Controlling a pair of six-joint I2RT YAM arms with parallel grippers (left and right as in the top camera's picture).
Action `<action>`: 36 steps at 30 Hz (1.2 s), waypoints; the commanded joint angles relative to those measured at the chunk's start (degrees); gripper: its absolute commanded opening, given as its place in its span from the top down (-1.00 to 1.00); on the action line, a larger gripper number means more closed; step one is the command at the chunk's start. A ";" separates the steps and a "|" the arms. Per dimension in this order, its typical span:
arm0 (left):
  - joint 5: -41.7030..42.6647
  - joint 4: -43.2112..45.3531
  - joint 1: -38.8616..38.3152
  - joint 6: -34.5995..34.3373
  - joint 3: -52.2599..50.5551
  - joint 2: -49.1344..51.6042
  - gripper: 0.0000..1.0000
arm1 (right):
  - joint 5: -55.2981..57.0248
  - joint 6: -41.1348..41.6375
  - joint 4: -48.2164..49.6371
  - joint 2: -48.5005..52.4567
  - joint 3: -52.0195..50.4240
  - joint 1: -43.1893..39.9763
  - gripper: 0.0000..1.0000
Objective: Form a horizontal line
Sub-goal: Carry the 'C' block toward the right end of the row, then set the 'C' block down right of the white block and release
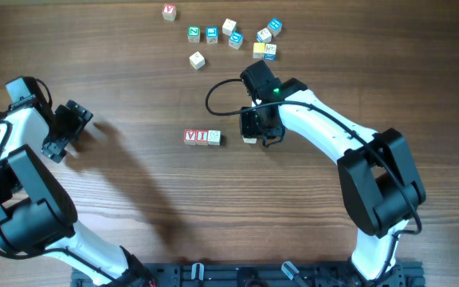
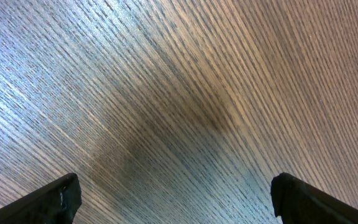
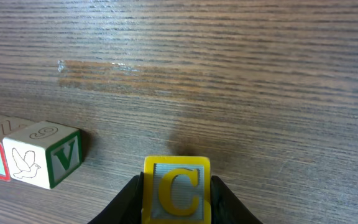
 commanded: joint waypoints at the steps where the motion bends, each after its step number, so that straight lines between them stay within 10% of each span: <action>1: 0.24 0.00 0.15 -0.52 -0.09 0.68 -1.00 | 0.13 0.61 0.59 0.72 -0.85 0.35 0.38; 21: 0.24 0.00 0.15 -0.52 -0.09 0.68 -1.00 | 2.27 1.99 5.92 0.72 -1.86 2.05 0.20; 27: 0.24 0.00 0.15 -0.52 -0.09 0.68 -1.00 | 0.81 2.14 5.44 0.70 -1.86 2.05 -0.52; 36: 0.24 0.00 0.15 -0.52 -0.09 0.68 -1.00 | 4.72 2.16 9.44 0.70 -1.86 -0.79 -0.92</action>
